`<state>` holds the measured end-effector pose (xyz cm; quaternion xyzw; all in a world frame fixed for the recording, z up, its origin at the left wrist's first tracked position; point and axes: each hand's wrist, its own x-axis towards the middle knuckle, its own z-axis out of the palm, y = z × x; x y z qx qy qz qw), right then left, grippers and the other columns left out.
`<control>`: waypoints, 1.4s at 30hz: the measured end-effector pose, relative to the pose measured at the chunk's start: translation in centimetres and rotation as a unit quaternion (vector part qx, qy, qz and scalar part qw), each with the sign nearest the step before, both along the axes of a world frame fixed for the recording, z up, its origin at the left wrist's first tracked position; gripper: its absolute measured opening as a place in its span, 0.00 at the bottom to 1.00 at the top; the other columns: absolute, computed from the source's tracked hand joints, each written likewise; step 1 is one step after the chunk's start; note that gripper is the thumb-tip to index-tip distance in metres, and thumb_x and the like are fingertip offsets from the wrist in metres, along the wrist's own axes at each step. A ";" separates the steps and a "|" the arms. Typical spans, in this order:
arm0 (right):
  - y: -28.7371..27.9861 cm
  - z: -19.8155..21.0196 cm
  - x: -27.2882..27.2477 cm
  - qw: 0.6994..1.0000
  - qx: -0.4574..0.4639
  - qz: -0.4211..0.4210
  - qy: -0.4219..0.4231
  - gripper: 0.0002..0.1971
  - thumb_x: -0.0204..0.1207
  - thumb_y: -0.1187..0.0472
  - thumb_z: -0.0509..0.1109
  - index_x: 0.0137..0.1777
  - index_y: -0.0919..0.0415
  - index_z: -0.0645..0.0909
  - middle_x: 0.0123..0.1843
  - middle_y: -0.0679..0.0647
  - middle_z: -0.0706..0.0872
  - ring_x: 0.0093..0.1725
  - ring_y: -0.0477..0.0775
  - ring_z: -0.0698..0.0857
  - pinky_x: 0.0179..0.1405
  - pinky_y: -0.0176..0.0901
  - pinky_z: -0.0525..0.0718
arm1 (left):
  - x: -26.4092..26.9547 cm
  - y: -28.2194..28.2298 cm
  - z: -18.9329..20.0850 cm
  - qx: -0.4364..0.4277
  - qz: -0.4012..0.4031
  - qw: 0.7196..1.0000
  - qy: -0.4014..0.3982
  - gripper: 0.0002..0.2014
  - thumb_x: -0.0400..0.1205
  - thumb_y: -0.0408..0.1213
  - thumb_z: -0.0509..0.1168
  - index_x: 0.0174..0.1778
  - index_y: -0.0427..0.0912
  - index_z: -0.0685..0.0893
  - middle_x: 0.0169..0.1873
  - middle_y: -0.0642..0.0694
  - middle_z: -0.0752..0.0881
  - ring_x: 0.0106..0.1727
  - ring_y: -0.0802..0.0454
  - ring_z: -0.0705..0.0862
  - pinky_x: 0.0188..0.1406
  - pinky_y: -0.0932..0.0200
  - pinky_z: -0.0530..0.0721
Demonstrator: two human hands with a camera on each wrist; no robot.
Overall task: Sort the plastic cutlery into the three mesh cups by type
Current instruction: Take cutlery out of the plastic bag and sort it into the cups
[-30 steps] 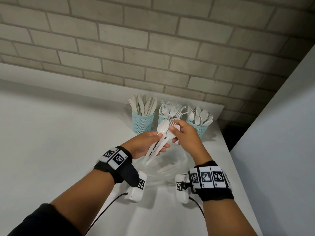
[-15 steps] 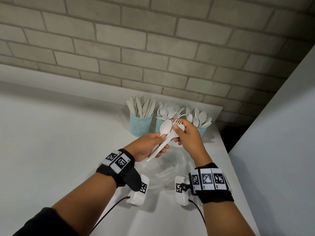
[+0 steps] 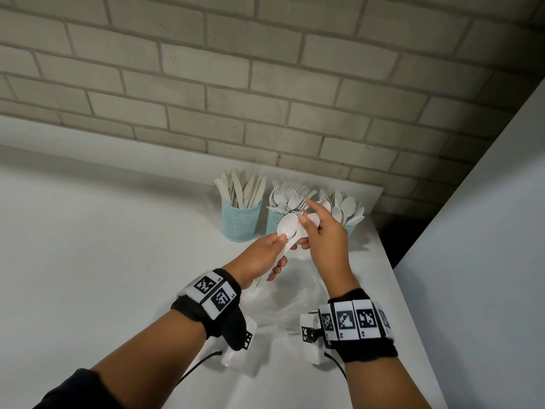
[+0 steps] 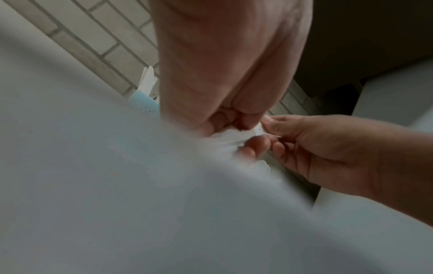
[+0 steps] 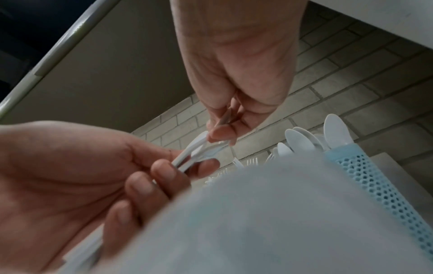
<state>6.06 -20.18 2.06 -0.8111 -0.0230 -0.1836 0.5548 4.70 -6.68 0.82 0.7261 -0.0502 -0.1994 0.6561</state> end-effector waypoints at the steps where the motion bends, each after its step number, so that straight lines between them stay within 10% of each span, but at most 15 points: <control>1: 0.2 -0.1 -0.1 1.000 -0.001 0.005 -0.005 0.17 0.81 0.62 0.64 0.69 0.56 0.77 0.48 0.50 0.84 0.23 0.38 0.83 0.25 0.23 0.79 | 0.0 0.0 0.0 0.003 0.003 1.000 -0.003 0.15 0.89 0.46 0.46 0.58 0.42 0.75 0.31 0.46 0.74 0.29 0.53 0.71 0.29 0.61 0.71; 9: 1.2 -1.1 0.4 0.998 -0.056 0.011 -0.005 0.15 0.75 0.58 0.73 0.61 0.55 0.81 0.37 0.66 0.86 0.36 0.66 0.85 0.36 0.47 0.88 | -0.3 -0.3 -0.1 0.017 0.010 1.000 -0.014 0.16 0.88 0.51 0.45 0.60 0.48 0.72 0.34 0.46 0.75 0.33 0.54 0.74 0.34 0.62 0.78; 15: 1.0 -1.3 0.6 0.999 0.000 -0.029 0.016 0.17 0.74 0.63 0.73 0.62 0.60 0.78 0.46 0.55 0.84 0.42 0.59 0.87 0.28 0.33 0.85 | -0.3 -0.3 0.0 -0.051 0.026 0.998 0.010 0.18 0.89 0.45 0.49 0.64 0.36 0.74 0.32 0.46 0.72 0.30 0.55 0.70 0.28 0.64 0.72; 28: -2.7 1.8 2.0 0.994 0.004 -0.107 0.011 0.06 0.83 0.64 0.60 0.55 0.62 0.76 0.41 0.57 0.85 0.16 0.39 0.79 0.17 0.27 0.75 | 0.9 -0.8 1.0 -0.091 0.057 0.994 -0.009 0.11 0.87 0.37 0.55 0.48 0.36 0.79 0.35 0.46 0.79 0.33 0.56 0.78 0.29 0.67 0.80; 36: -8.4 6.5 2.9 0.935 -0.003 -0.270 -0.230 0.12 0.85 0.58 0.55 0.58 0.63 0.76 0.45 0.57 0.84 0.35 0.54 0.85 0.34 0.33 0.84 | 2.5 -0.9 2.1 -0.137 0.096 0.986 -0.020 0.10 0.86 0.28 0.56 0.63 0.37 0.75 0.41 0.44 0.85 0.39 0.54 0.85 0.36 0.68 0.85; 42: -8.8 2.5 5.8 0.945 -0.223 -0.233 -0.057 0.14 0.85 0.57 0.56 0.57 0.59 0.82 0.46 0.63 0.87 0.45 0.63 0.86 0.41 0.41 0.78 | 2.7 -1.1 1.8 -0.159 0.095 0.982 -0.027 0.15 0.85 0.26 0.57 0.67 0.39 0.72 0.44 0.42 0.86 0.43 0.52 0.87 0.41 0.65 0.88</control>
